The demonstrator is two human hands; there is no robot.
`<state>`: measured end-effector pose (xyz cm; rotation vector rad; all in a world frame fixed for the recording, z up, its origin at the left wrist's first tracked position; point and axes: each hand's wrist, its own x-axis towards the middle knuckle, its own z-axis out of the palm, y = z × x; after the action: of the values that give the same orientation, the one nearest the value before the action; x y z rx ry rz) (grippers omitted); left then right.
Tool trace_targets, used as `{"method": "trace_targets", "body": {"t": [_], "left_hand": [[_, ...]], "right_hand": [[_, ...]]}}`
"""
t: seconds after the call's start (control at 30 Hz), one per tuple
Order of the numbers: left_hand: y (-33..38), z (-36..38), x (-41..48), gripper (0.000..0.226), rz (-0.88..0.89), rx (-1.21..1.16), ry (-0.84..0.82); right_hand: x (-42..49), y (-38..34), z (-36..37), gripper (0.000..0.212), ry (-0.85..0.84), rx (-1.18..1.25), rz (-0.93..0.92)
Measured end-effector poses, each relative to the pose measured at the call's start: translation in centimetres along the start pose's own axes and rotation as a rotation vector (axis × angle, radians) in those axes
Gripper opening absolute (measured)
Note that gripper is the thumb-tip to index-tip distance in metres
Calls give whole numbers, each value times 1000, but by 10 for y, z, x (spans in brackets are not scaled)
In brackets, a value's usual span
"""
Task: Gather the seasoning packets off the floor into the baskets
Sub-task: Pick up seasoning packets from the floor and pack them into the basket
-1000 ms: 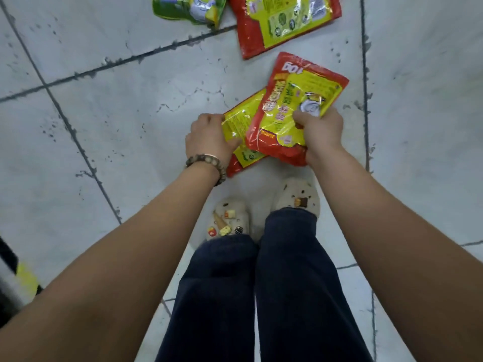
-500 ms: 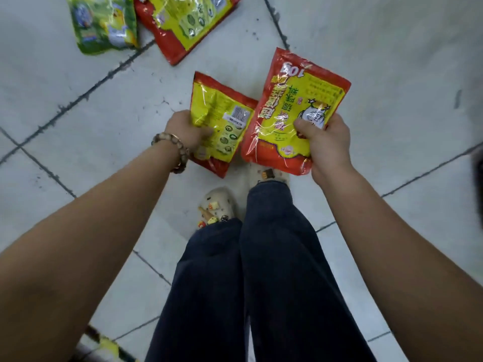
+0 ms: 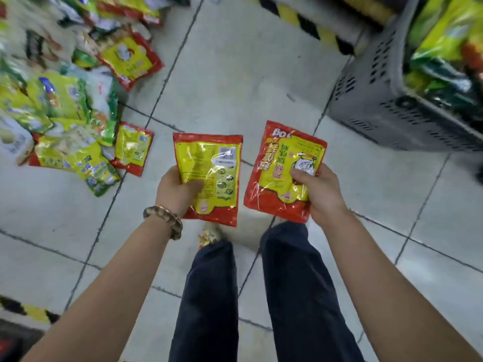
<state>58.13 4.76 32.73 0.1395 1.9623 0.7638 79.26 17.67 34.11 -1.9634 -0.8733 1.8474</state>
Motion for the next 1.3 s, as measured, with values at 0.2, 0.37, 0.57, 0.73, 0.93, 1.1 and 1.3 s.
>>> {"method": "trace_targets", "body": {"t": [0.2, 0.37, 0.57, 0.73, 0.93, 1.1, 1.3], "left_hand": [[82, 122, -49, 22, 101, 113, -84], [125, 267, -88, 22, 205, 177, -162], [174, 391, -121, 23, 312, 188, -165], [205, 425, -114, 25, 396, 198, -31], [222, 409, -87, 26, 422, 186, 157], [229, 384, -68, 31, 436, 250, 227], [236, 366, -50, 31, 451, 283, 205]], "right_hand": [[-3, -40, -147, 33, 216, 254, -20], [12, -62, -268, 23, 337, 352, -50], [34, -96, -386, 24, 425, 187, -205], [73, -137, -423, 20, 498, -495, -537], [129, -156, -389, 29, 348, -1247, -935], [155, -164, -354, 42, 281, -1469, -1039], [156, -167, -315, 48, 106, -1718, -794]]}}
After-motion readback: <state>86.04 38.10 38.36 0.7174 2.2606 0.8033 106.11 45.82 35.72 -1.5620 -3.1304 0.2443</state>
